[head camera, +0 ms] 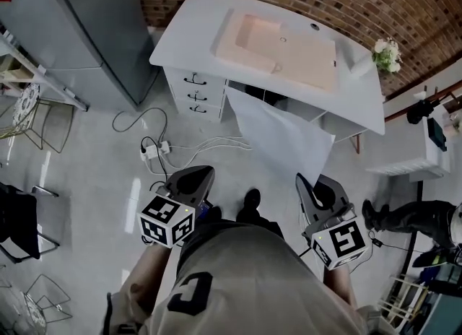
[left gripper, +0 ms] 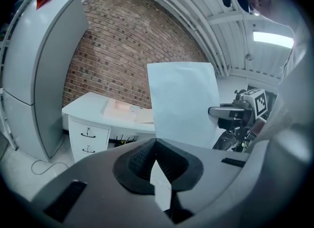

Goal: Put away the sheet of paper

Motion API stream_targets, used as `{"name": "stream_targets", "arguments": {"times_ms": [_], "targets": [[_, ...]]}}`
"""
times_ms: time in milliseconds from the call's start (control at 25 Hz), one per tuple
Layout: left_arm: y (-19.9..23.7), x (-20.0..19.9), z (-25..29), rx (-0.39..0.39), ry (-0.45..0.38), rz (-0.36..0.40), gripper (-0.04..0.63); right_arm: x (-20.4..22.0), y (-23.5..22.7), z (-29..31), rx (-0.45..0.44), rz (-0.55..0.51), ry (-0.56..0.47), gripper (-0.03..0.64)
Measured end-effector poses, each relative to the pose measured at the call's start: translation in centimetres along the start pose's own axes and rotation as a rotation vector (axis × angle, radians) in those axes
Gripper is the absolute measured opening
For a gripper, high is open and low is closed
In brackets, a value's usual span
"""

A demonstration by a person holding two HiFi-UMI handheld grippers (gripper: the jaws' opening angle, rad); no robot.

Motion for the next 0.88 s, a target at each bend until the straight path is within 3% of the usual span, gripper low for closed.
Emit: {"name": "stream_targets", "arguments": {"times_ms": [880], "targets": [[-7.5, -4.0, 14.1, 0.0, 0.081, 0.066, 0.014, 3.2, -14.2, 0.6, -0.073, 0.074, -0.086, 0.023]]}}
Point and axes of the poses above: the fingertips, and each gripper's own axes: z forward along the fingers, y to its left, x out of its underside, the point moved 2 cm from there along -z, backward along the fingers, and after that the axes turned 1 degree about y, right-handed, at the moved point
